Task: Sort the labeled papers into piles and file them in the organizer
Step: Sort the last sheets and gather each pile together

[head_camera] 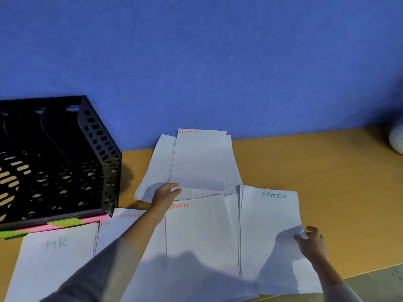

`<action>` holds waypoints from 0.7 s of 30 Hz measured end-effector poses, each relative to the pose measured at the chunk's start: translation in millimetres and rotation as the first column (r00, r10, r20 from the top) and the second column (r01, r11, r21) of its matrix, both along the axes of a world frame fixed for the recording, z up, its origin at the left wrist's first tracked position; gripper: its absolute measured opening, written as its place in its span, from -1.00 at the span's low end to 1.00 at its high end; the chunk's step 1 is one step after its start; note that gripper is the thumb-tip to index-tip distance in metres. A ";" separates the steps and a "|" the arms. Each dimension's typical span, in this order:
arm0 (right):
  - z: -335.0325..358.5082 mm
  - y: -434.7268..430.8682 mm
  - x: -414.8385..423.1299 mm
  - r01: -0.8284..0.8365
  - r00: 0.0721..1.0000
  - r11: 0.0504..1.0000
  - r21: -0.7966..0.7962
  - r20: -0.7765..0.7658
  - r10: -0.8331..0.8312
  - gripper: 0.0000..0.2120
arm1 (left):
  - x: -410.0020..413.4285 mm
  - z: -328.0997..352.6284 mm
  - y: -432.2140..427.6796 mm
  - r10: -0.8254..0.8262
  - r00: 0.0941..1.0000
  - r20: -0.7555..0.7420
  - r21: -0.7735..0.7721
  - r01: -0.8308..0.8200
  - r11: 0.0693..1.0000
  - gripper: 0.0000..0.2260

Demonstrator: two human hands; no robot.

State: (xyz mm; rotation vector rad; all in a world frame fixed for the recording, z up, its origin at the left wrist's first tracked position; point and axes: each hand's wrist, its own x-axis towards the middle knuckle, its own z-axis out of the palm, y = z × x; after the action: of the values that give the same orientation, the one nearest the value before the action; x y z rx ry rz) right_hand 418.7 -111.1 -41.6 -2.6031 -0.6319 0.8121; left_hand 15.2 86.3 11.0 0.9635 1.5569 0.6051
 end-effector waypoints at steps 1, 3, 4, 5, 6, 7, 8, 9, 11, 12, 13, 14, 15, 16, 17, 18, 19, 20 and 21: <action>4.4 0.2 -4.4 0.000 1.000 1.000 -0.014 0.023 0.000 -0.46 | 2.7 2.3 5.8 0.062 0.996 0.067 -0.061 -0.058 0.997 -0.73; 13.1 -0.5 -14.7 -0.019 0.997 0.999 -0.028 0.076 0.021 -0.46 | 6.8 6.2 14.6 0.164 0.973 0.160 -0.162 -0.138 0.977 -0.67; 17.7 -1.1 -20.4 -0.029 0.995 1.000 -0.010 0.099 0.030 -0.48 | 8.3 7.0 18.3 0.198 0.964 0.180 -0.191 -0.163 0.968 -0.66; 20.2 -2.2 -25.4 -0.043 0.992 0.999 0.016 0.117 0.041 -0.50 | 9.3 7.2 21.3 0.220 0.957 0.190 -0.213 -0.179 0.961 -0.65; 23.1 -3.6 -30.3 -0.057 0.990 0.998 0.041 0.130 0.051 -0.53 | 10.3 7.3 24.1 0.225 0.956 0.189 -0.230 -0.179 0.957 -0.66; 24.7 -5.7 -35.4 -0.068 0.989 0.996 0.064 0.135 0.059 -0.55 | 10.6 6.7 25.8 0.208 0.961 0.182 -0.243 -0.161 0.957 -0.68; 26.8 -7.5 -40.4 -0.077 0.989 0.993 0.089 0.135 0.064 -0.57 | 11.7 6.9 28.0 0.174 0.969 0.177 -0.253 -0.126 0.959 -0.69; 27.7 -9.6 -46.3 -0.078 0.989 0.990 0.115 0.133 0.063 -0.57 | 12.7 7.3 29.3 0.139 0.975 0.171 -0.270 -0.090 0.959 -0.70; 29.0 -13.6 -58.5 -0.055 0.991 0.982 0.178 0.133 0.032 -0.56 | 15.0 9.0 31.4 0.120 0.980 0.160 -0.318 -0.064 0.946 -0.66; 29.9 -15.7 -64.6 -0.044 0.991 0.976 0.214 0.131 0.016 -0.55 | 15.5 8.7 31.7 0.137 0.974 0.179 -0.338 -0.070 0.939 -0.61; 30.5 -17.4 -70.4 -0.041 0.992 0.970 0.242 0.127 0.010 -0.54 | 16.2 8.2 32.0 0.167 0.961 0.222 -0.352 -0.081 0.932 -0.55; 30.6 -19.0 -75.6 -0.042 0.993 0.965 0.258 0.120 0.011 -0.54 | 16.5 7.0 31.5 0.197 0.941 0.276 -0.359 -0.089 0.929 -0.50; 31.0 -19.9 -80.0 -0.044 0.993 0.962 0.270 0.114 0.014 -0.55 | 16.5 6.5 31.1 0.218 0.921 0.322 -0.357 -0.095 0.929 -0.48; 31.8 -20.3 -83.8 -0.046 0.994 0.959 0.279 0.108 0.016 -0.56 | 17.5 6.3 30.3 0.230 0.908 0.350 -0.350 -0.101 0.931 -0.47; 32.3 -20.0 -86.7 -0.048 0.995 0.957 0.288 0.103 0.019 -0.57 | 19.5 7.4 29.4 0.240 0.899 0.366 -0.344 -0.109 0.933 -0.46; 32.2 -19.2 -89.1 -0.050 0.995 0.954 0.296 0.094 0.023 -0.58 | 21.8 8.8 28.5 0.252 0.893 0.373 -0.338 -0.122 0.933 -0.47; 32.1 -18.0 -91.2 -0.051 0.997 0.950 0.308 0.077 0.028 -0.59 | 25.1 11.3 27.4 0.277 0.884 0.377 -0.330 -0.151 0.932 -0.48; 32.4 -16.4 -93.5 -0.052 0.998 0.943 0.328 0.053 0.037 -0.60 | 28.6 14.3 25.6 0.317 0.866 0.387 -0.320 -0.196 0.927 -0.50; 33.3 -13.7 -96.6 -0.057 0.998 0.932 0.357 0.022 0.052 -0.62 | 31.3 18.4 23.0 0.364 0.836 0.410 -0.313 -0.245 0.918 -0.53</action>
State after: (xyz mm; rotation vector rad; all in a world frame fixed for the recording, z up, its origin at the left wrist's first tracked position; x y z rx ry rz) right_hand 322.1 -124.8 -8.3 -2.2687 -0.7789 0.6285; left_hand 46.5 109.3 29.4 0.3363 1.3165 0.7787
